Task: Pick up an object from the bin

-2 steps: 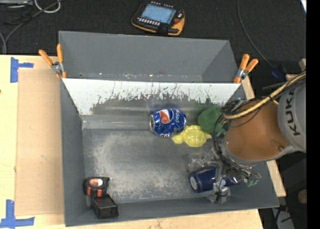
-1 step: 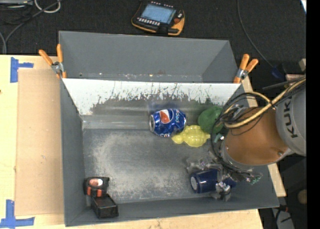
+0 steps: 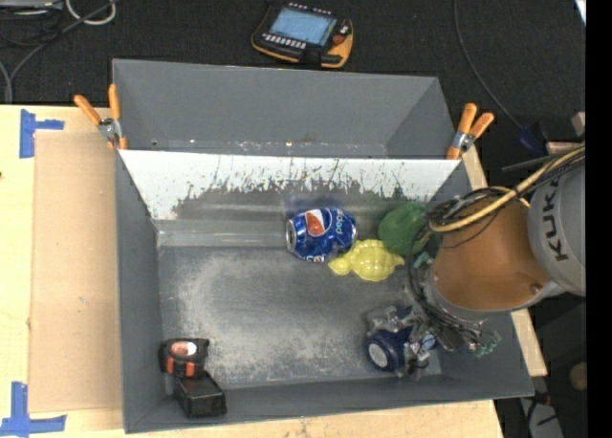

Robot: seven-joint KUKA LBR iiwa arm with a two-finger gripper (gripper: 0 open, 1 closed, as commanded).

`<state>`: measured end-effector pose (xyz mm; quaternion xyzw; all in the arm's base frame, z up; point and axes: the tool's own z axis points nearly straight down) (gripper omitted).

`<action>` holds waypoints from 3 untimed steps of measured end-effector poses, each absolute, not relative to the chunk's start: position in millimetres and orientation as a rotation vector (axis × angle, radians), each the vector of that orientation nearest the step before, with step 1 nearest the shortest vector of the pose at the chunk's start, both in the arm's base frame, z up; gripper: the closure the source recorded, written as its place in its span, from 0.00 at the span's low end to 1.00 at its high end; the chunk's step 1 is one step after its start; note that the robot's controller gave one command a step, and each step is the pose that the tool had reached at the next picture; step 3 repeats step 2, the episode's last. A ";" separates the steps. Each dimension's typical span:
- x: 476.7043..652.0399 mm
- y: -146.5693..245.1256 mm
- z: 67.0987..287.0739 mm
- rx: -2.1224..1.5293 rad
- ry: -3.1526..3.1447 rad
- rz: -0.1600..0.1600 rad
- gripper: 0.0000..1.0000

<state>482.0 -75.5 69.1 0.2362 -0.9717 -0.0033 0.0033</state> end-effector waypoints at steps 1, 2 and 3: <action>482.0 -75.4 69.1 0.742 -3.046 -0.010 1.00; 480.9 -74.5 79.5 0.744 -3.042 -0.014 1.00; 480.9 -74.5 79.5 0.744 -3.042 -0.014 1.00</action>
Offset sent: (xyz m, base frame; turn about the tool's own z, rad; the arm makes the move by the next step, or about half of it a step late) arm -0.0001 0.0002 0.0202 -0.0005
